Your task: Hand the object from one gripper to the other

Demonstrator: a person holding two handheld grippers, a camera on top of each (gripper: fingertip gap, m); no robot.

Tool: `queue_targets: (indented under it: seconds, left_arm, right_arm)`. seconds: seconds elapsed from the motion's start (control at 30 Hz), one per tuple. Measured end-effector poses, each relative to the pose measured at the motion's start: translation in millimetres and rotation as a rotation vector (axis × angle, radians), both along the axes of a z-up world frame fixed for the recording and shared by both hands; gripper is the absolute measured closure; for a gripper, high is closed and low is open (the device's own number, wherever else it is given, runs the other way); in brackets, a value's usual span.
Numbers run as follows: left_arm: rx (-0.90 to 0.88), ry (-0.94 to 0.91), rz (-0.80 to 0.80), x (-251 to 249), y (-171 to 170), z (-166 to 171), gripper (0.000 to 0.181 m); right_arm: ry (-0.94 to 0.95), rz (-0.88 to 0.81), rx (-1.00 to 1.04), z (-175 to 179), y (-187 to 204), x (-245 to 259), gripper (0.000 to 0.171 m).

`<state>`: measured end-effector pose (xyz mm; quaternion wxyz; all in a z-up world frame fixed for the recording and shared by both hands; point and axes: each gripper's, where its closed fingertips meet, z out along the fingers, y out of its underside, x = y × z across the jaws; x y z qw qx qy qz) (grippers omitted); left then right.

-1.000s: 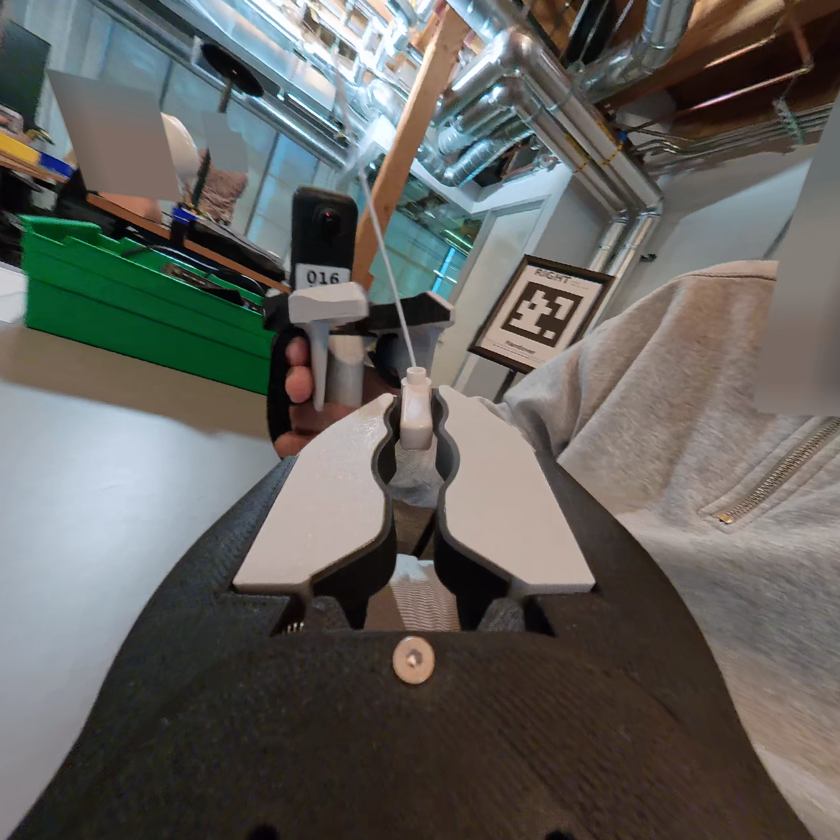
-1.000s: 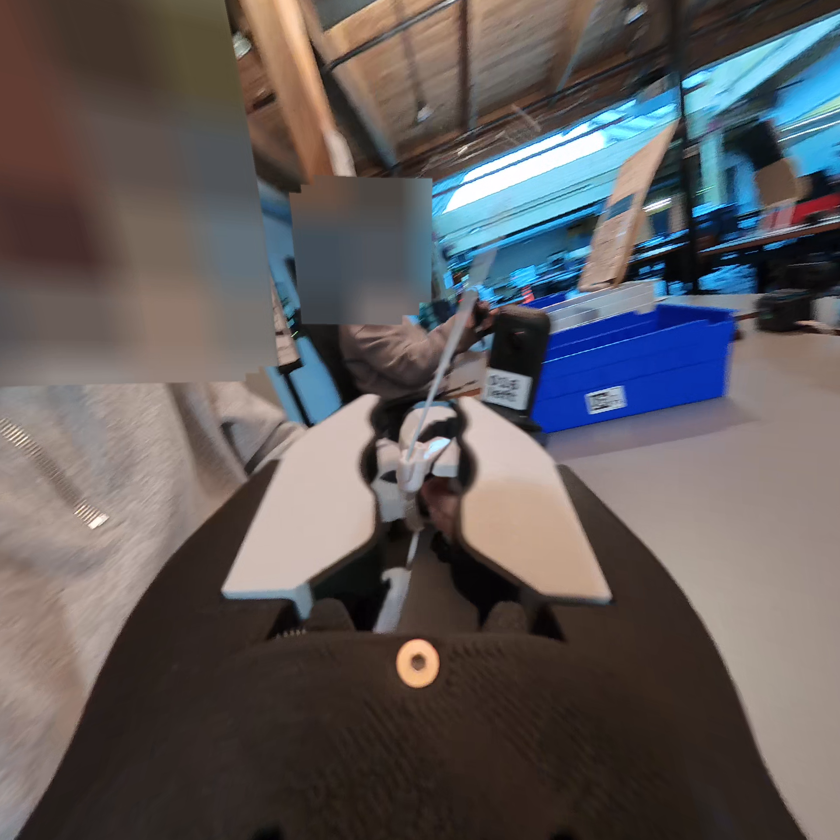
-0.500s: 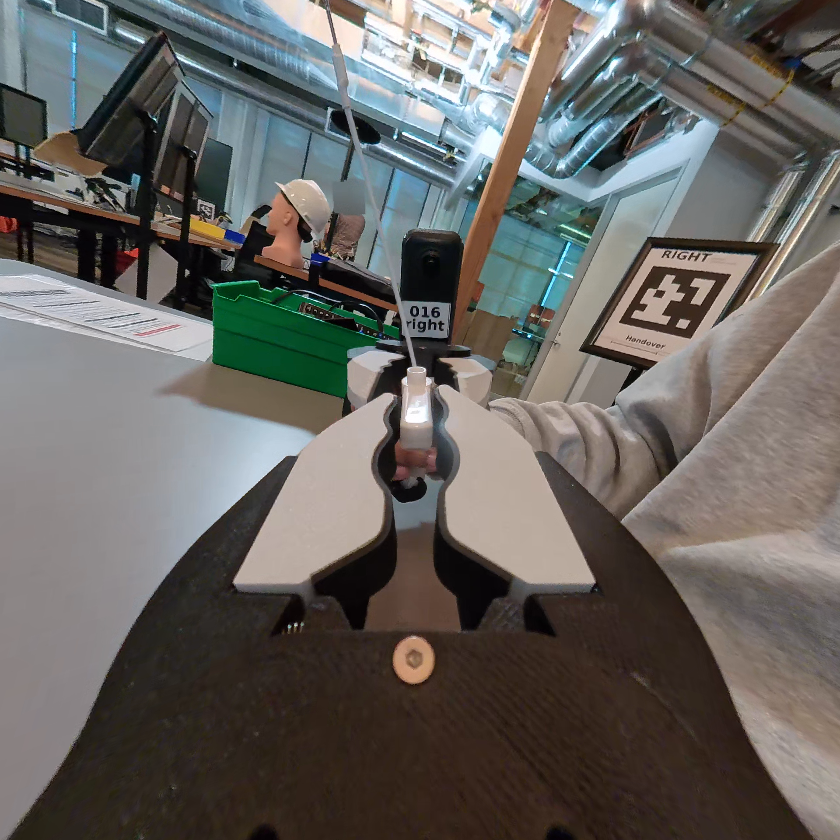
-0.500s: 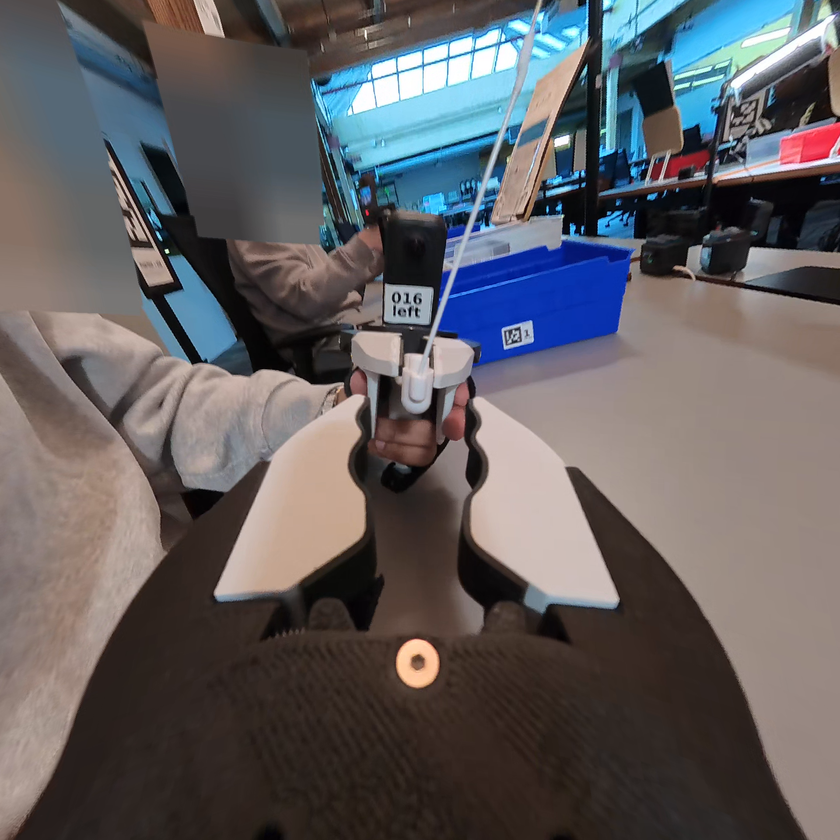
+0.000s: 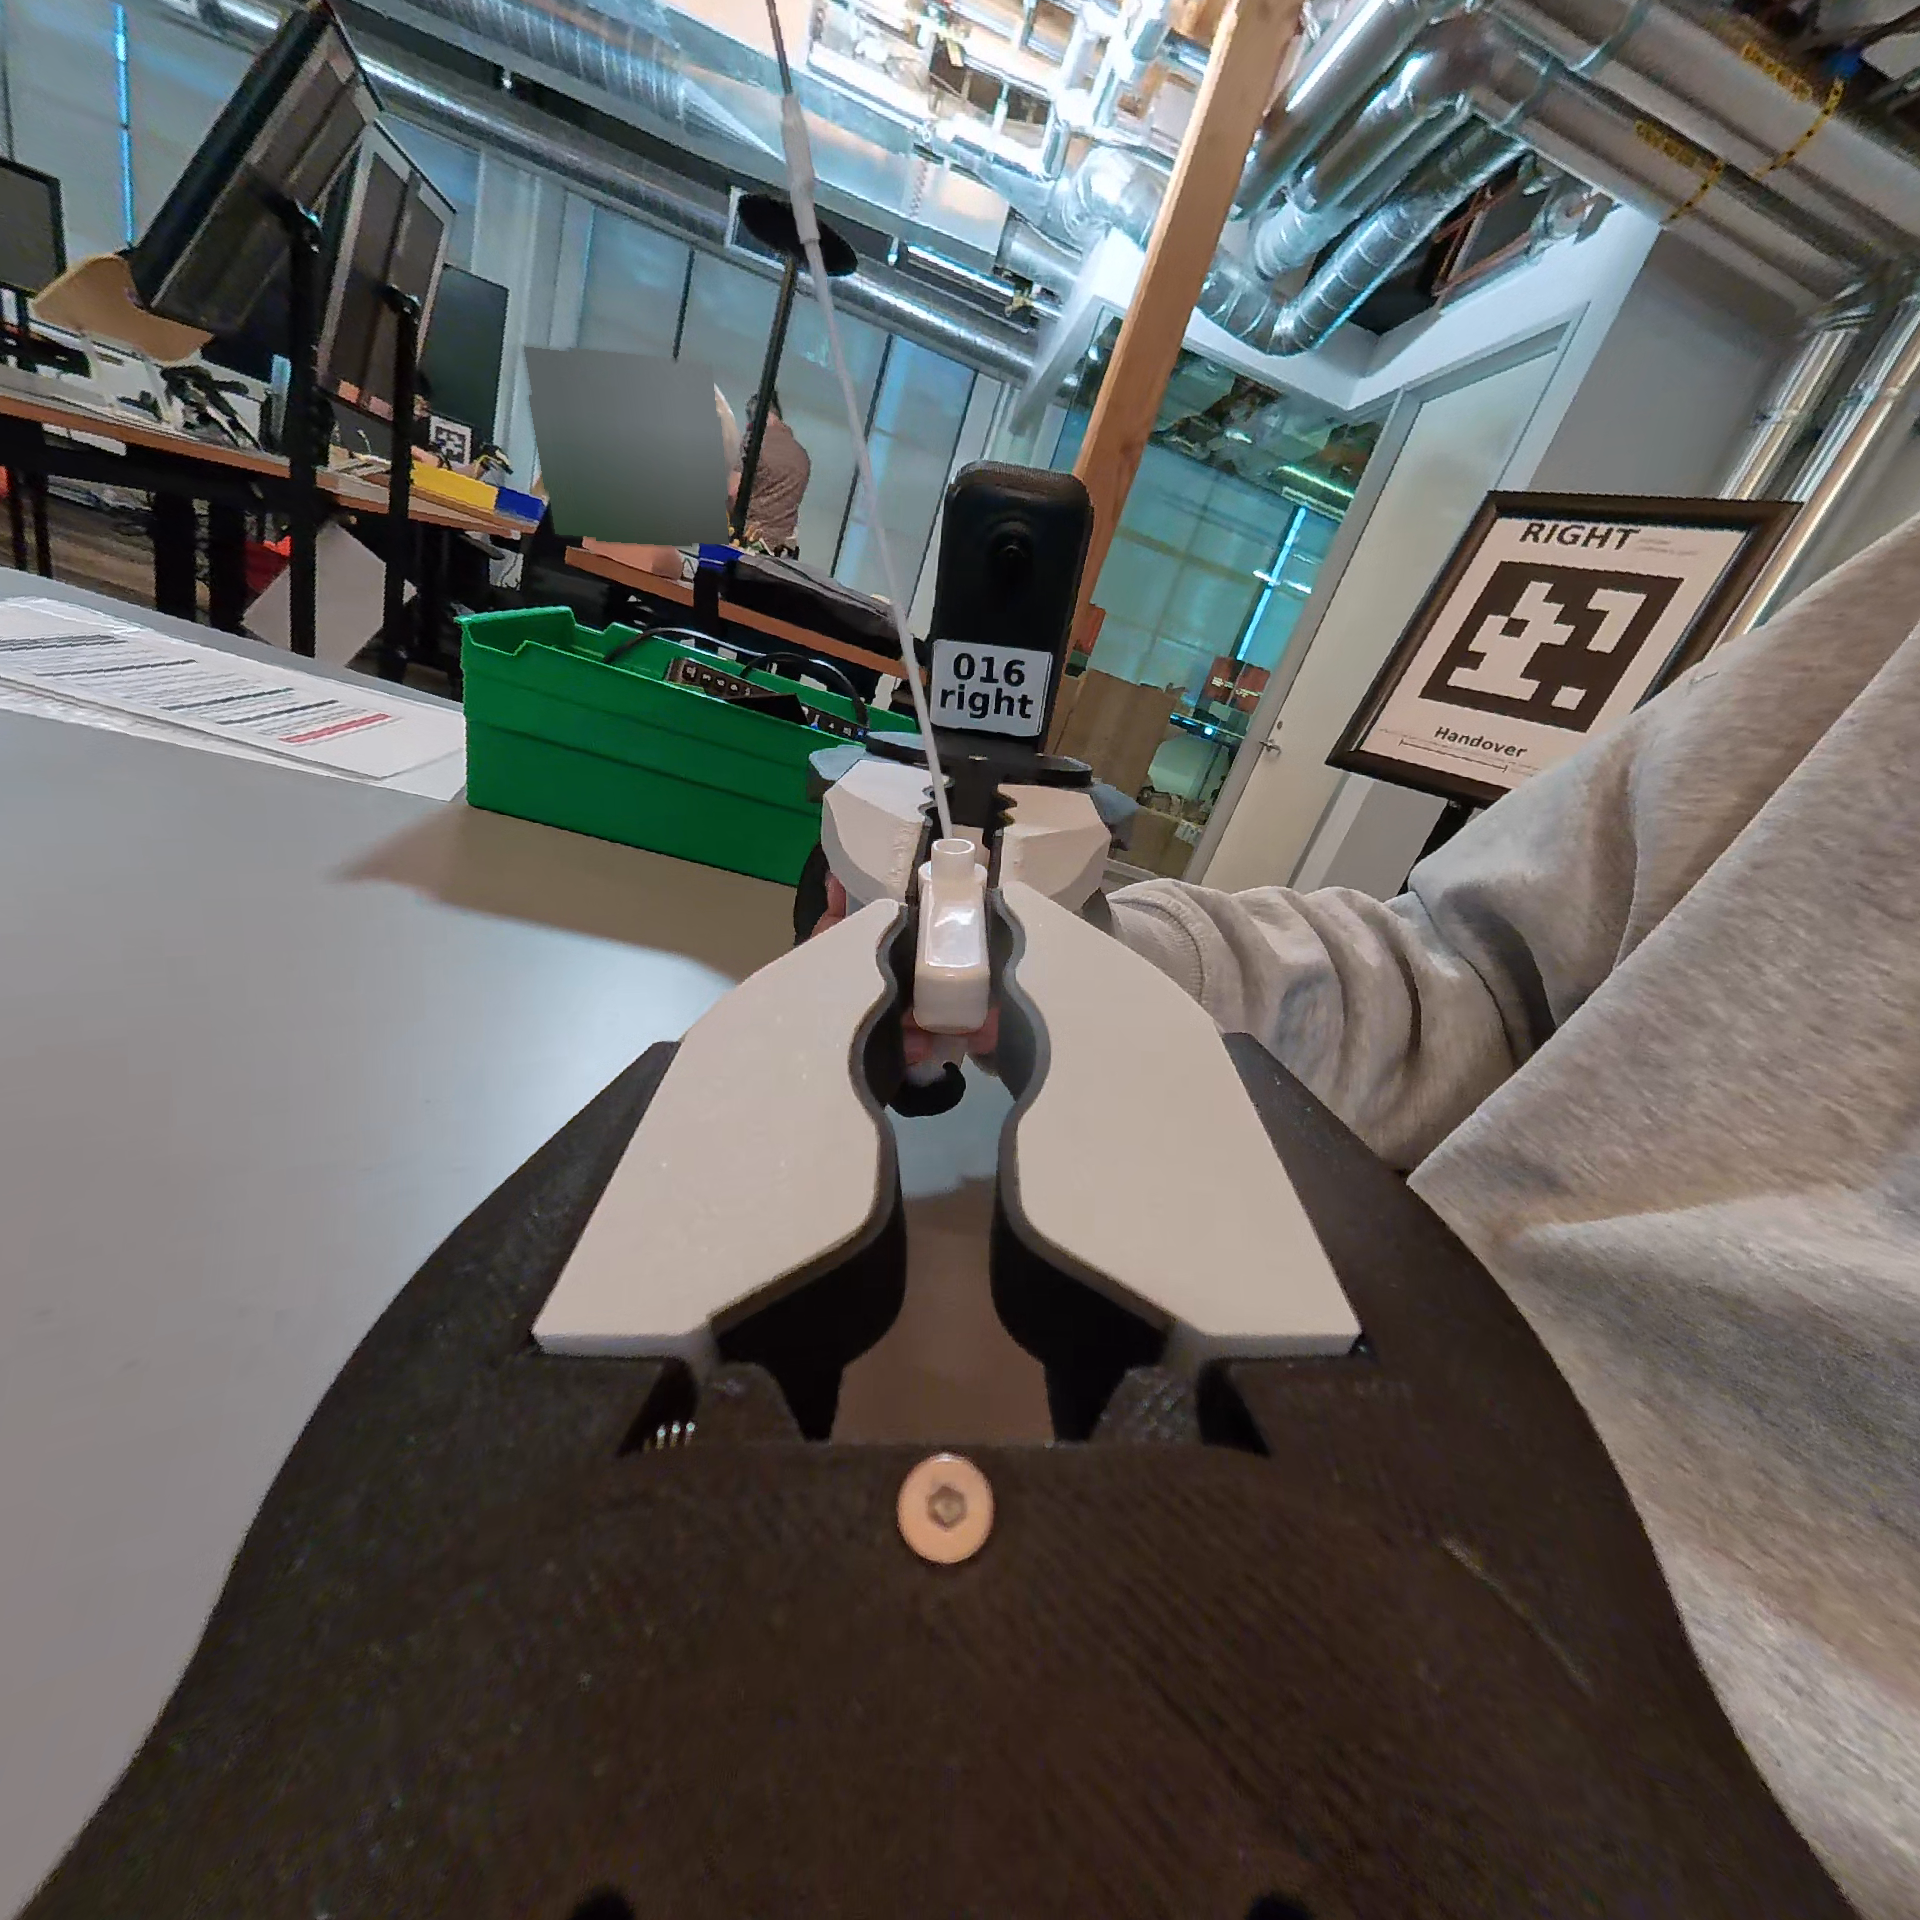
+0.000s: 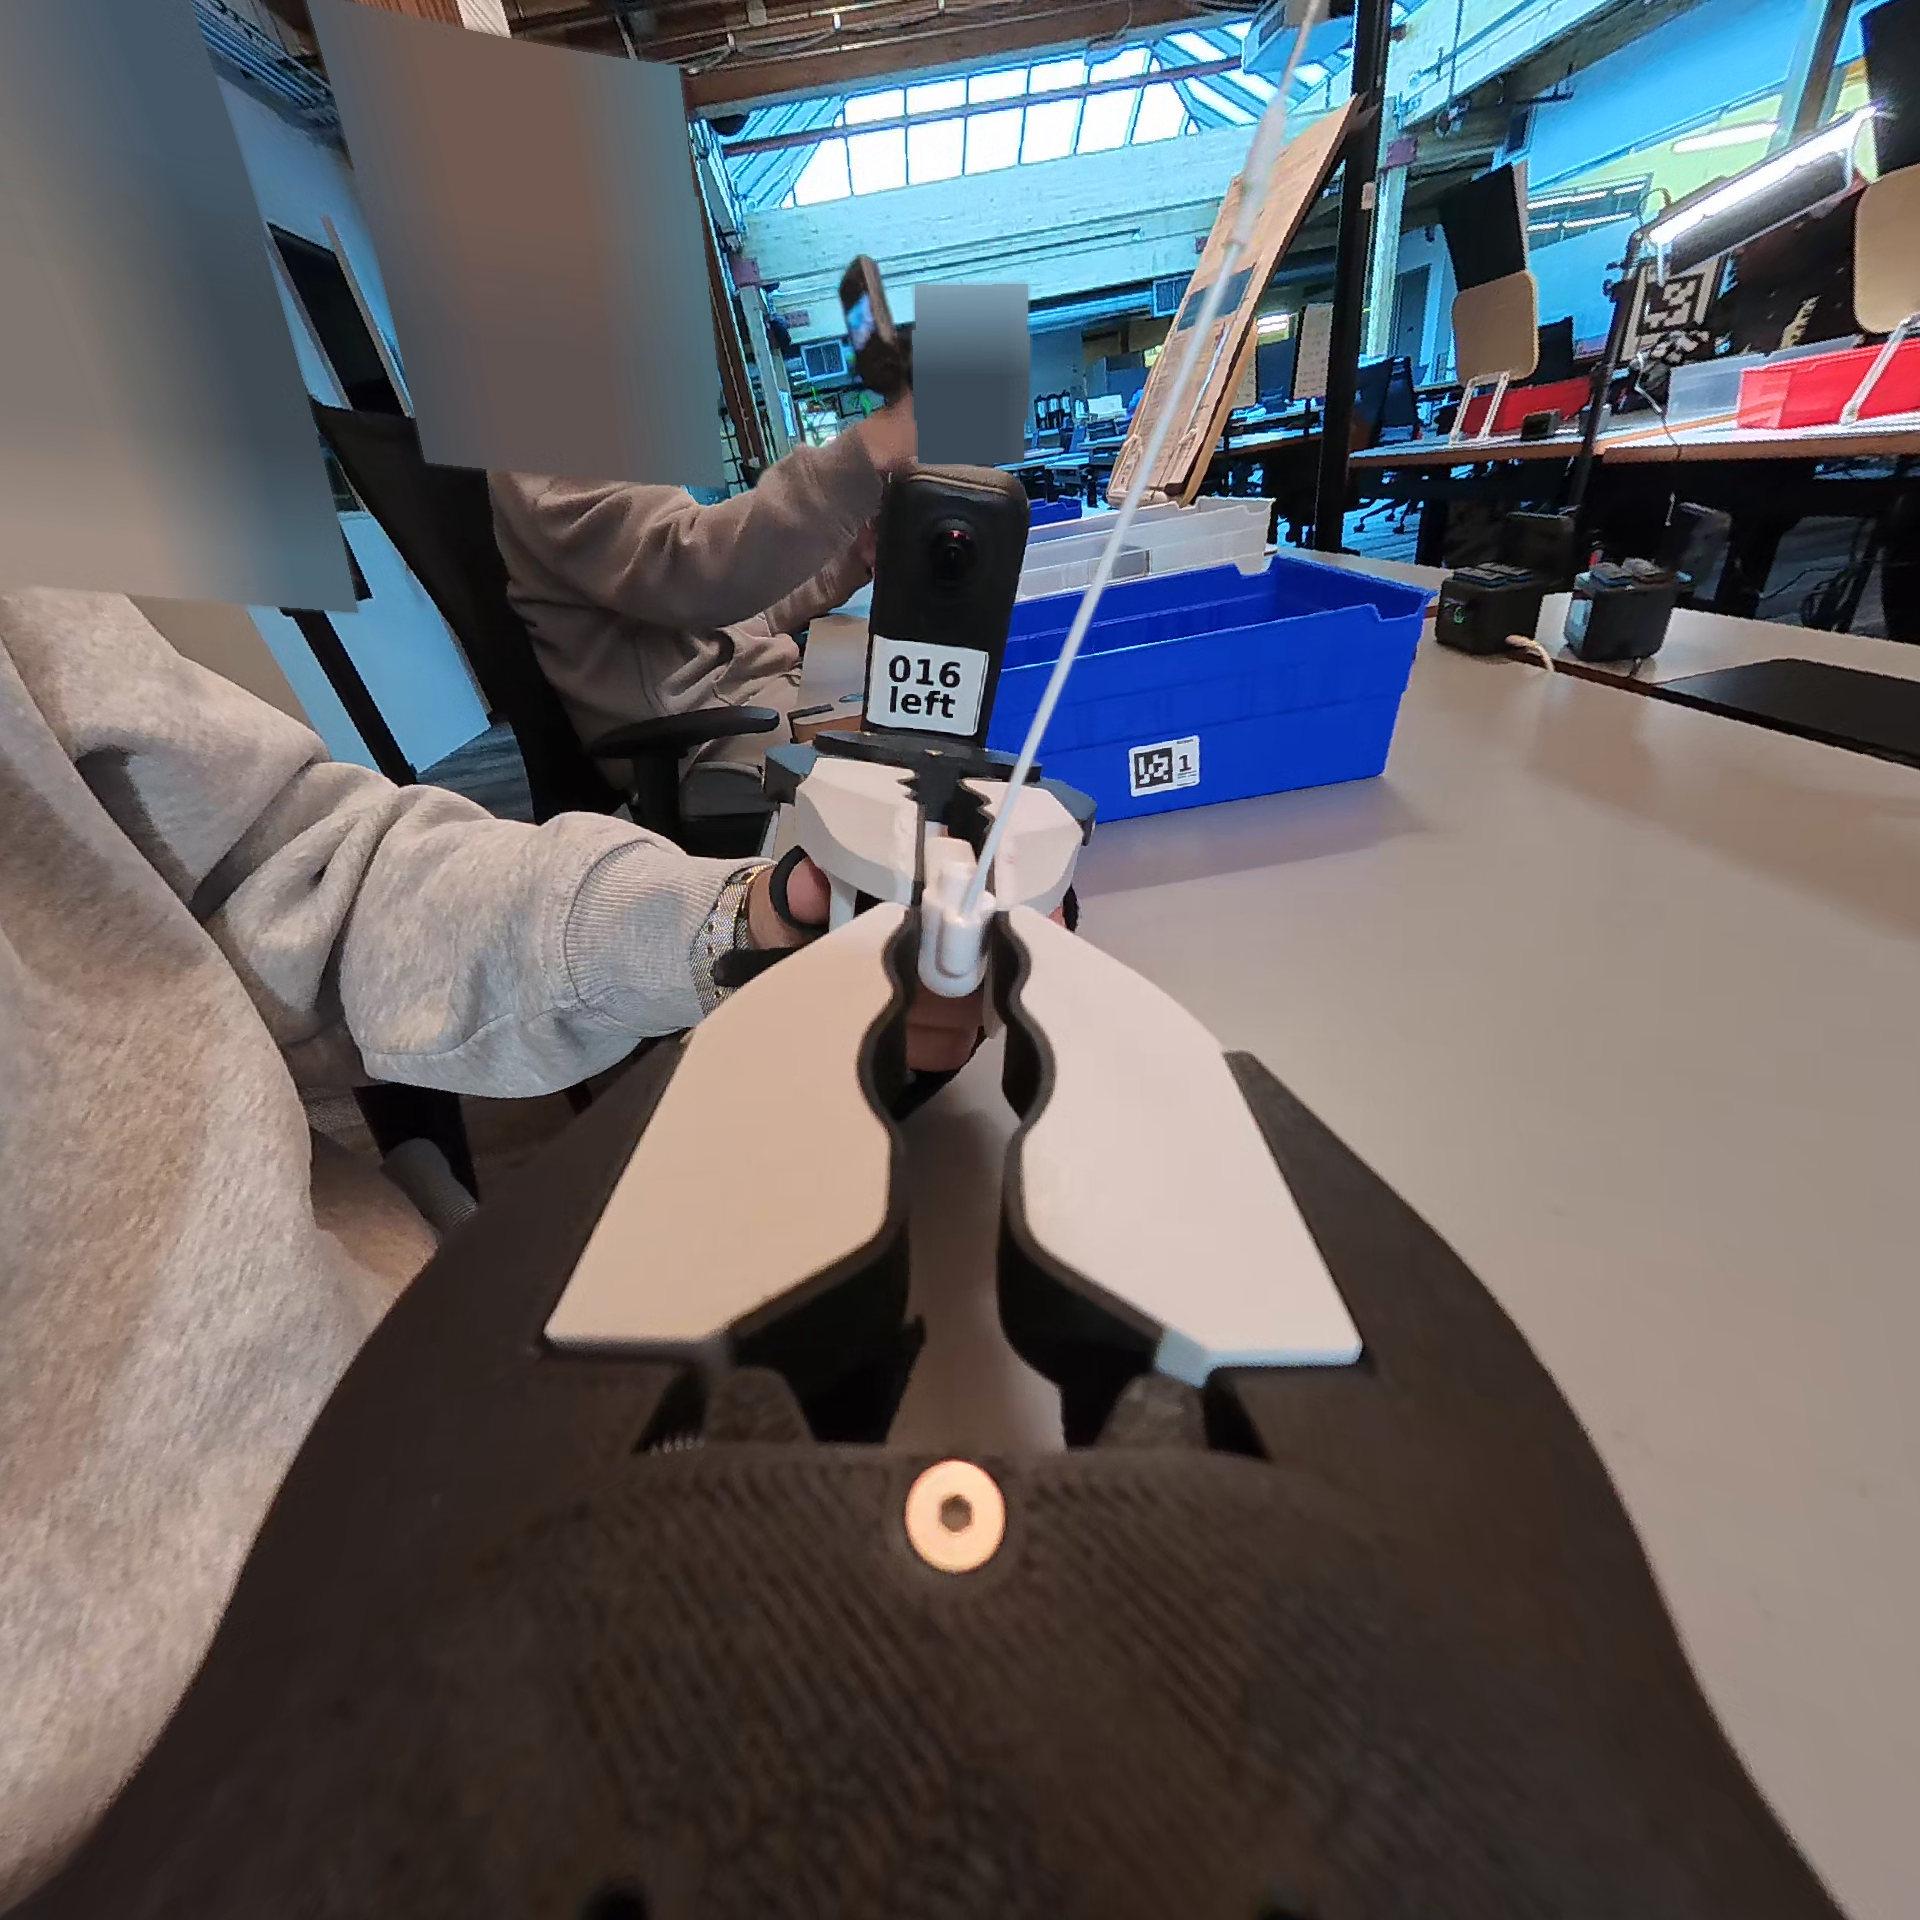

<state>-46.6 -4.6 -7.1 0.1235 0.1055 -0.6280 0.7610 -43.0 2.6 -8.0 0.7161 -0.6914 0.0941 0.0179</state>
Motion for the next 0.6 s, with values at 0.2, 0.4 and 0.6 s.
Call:
queue_targets:
  seconds: [0.2, 0.4, 0.6]
  left_arm:
    - [0.003, 0.026, 0.049, 7, -1, -1, 0.143]
    - [0.058, -0.049, 0.196, 22, 1, -5, 0.119]
    - [0.253, -0.267, 0.335, 27, -6, -25, 0.139]
  right_arm:
    - [0.035, -0.023, 0.018, 3, -2, 5, 0.158]
    - [0.207, -0.064, 0.088, 4, -17, 21, 0.158]
    - [0.549, 0.003, 0.15, -9, -21, 30, 0.158]
